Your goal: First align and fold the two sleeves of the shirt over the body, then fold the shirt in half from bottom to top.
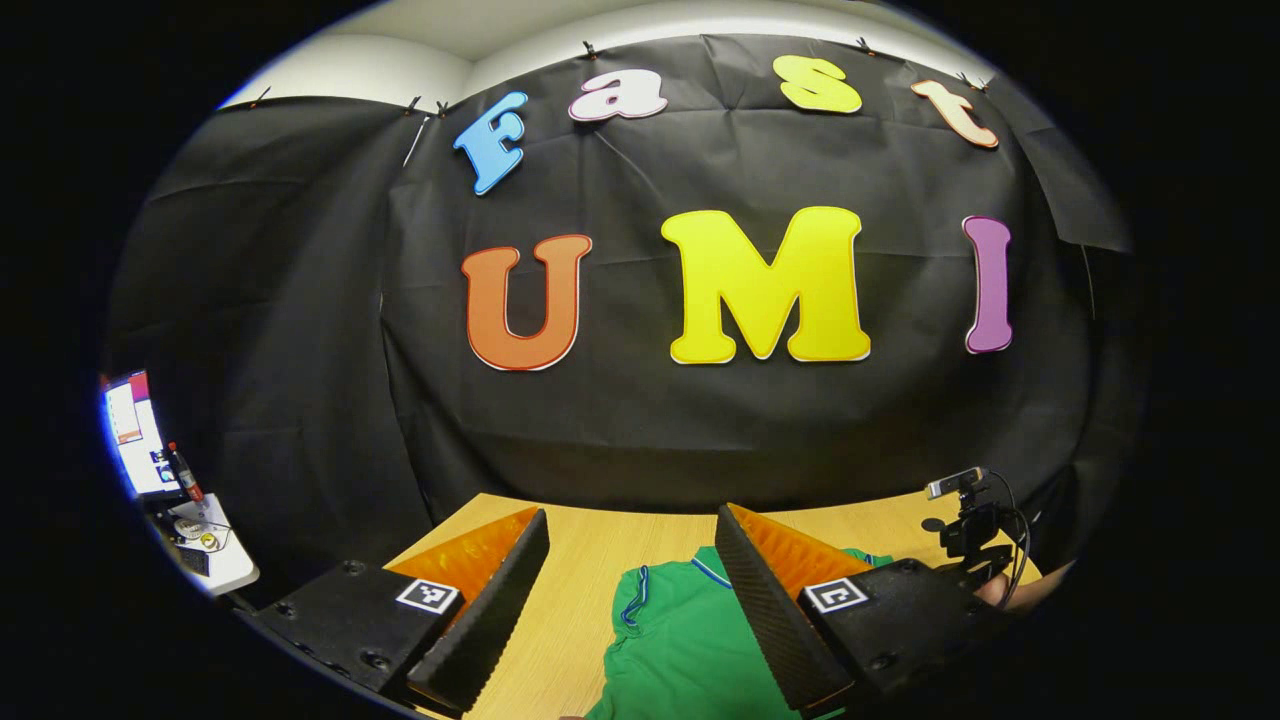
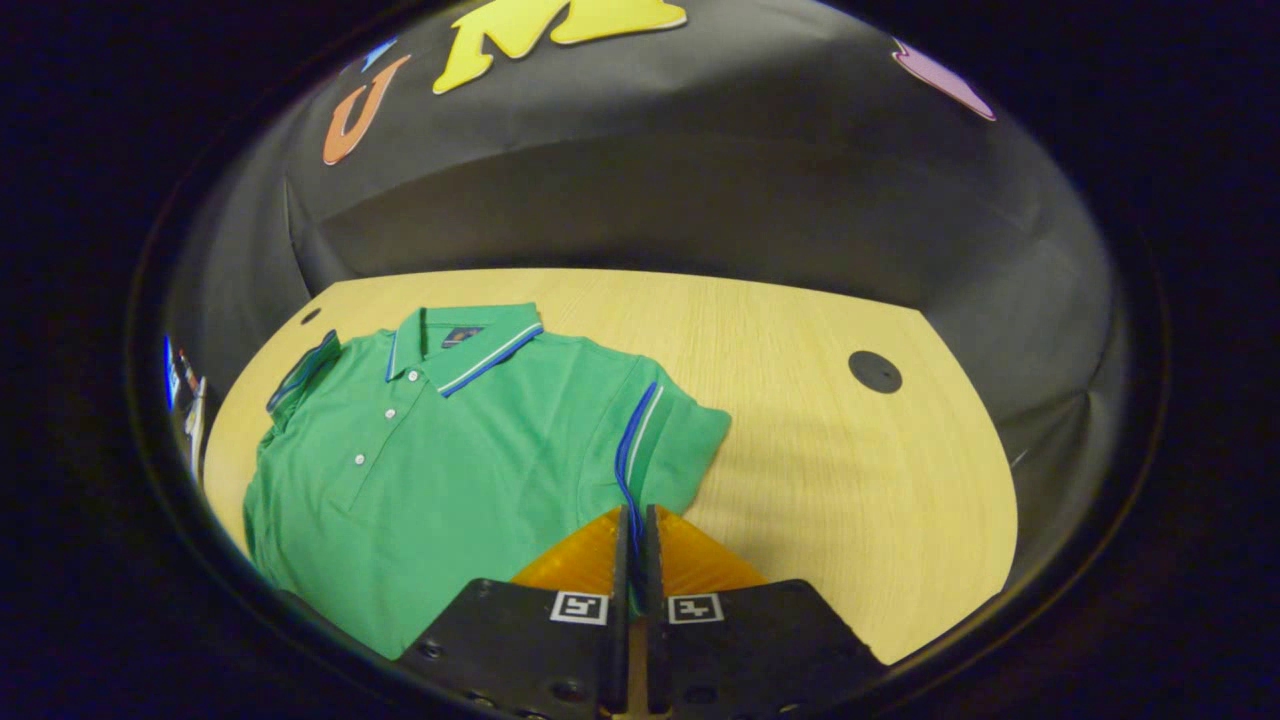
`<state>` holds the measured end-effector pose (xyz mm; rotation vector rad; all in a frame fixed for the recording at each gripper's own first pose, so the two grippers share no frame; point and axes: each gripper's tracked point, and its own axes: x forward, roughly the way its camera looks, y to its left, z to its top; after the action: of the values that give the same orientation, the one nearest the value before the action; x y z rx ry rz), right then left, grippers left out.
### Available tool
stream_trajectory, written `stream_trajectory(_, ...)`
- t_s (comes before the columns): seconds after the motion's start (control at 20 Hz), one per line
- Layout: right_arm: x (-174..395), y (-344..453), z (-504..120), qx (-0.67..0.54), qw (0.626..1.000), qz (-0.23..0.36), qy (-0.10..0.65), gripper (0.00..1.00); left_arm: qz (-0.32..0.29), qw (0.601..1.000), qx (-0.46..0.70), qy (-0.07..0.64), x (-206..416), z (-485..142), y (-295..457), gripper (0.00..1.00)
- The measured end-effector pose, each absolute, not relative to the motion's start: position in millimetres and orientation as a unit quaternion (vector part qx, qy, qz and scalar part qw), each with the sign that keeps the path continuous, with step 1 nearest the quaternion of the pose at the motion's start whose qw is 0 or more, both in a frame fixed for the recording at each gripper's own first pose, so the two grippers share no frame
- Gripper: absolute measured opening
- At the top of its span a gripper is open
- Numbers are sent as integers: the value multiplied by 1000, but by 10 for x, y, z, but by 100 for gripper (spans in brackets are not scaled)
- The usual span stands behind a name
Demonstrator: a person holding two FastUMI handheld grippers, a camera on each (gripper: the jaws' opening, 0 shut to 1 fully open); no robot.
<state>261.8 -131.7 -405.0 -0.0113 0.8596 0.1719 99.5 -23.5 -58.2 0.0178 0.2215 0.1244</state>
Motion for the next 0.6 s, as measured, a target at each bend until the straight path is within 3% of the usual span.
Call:
stream_trajectory(0.05, 2636, -1315, -4012, 4, 905, 84, 416, 0, 60, 992, 9, 112, 999, -586, -246, 100)
stream_trajectory(0.6, 2750, -969, -3149, 54, 933, 57, 352, 0, 64, 992, 12, 104, 899, -512, -227, 100)
